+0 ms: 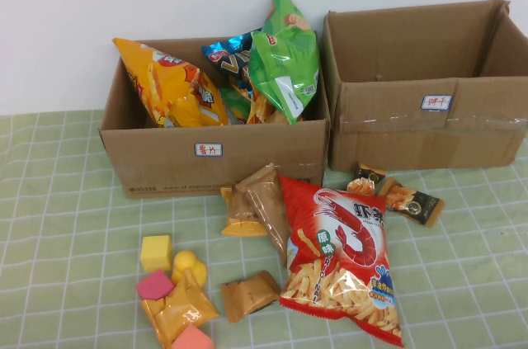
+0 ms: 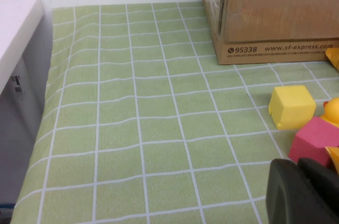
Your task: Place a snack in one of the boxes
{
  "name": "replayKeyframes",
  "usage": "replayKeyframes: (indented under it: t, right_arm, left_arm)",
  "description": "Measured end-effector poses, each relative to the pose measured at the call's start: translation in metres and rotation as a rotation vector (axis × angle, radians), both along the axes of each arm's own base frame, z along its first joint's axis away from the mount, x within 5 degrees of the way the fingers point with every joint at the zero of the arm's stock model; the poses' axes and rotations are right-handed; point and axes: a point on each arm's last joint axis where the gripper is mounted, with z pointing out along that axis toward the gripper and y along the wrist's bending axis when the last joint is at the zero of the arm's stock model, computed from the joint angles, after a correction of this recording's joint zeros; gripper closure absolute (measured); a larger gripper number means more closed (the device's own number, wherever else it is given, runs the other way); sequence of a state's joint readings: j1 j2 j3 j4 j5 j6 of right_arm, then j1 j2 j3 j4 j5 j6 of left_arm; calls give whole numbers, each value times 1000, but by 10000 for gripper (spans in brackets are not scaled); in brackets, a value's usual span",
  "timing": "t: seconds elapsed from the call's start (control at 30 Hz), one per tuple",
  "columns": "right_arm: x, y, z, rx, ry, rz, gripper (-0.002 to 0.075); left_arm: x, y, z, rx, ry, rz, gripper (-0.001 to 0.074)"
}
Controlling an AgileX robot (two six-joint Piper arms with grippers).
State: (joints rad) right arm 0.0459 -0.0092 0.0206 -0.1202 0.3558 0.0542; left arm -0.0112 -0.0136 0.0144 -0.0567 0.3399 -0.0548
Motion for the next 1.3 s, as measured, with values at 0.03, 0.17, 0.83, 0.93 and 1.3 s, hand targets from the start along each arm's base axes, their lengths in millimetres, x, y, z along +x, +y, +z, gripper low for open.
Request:
replayKeyframes:
  t: [0.03, 0.17, 0.83, 0.93, 1.3]
  right_arm:
    - [0, 0, 0, 0, 0, 0, 727]
    - [0, 0, 0, 0, 0, 0, 727]
    - [0, 0, 0, 0, 0, 0, 727]
    - [0, 0, 0, 0, 0, 0, 728]
    - [0, 0, 0, -2, -2, 0, 728]
  left_arm:
    - [0, 0, 0, 0, 0, 0, 737]
    - [0, 0, 0, 0, 0, 0, 737]
    - [0, 0, 0, 0, 0, 0, 737]
    - [0, 0, 0, 17, 0, -5, 737]
    - [1, 0, 3, 40, -46, -8, 737]
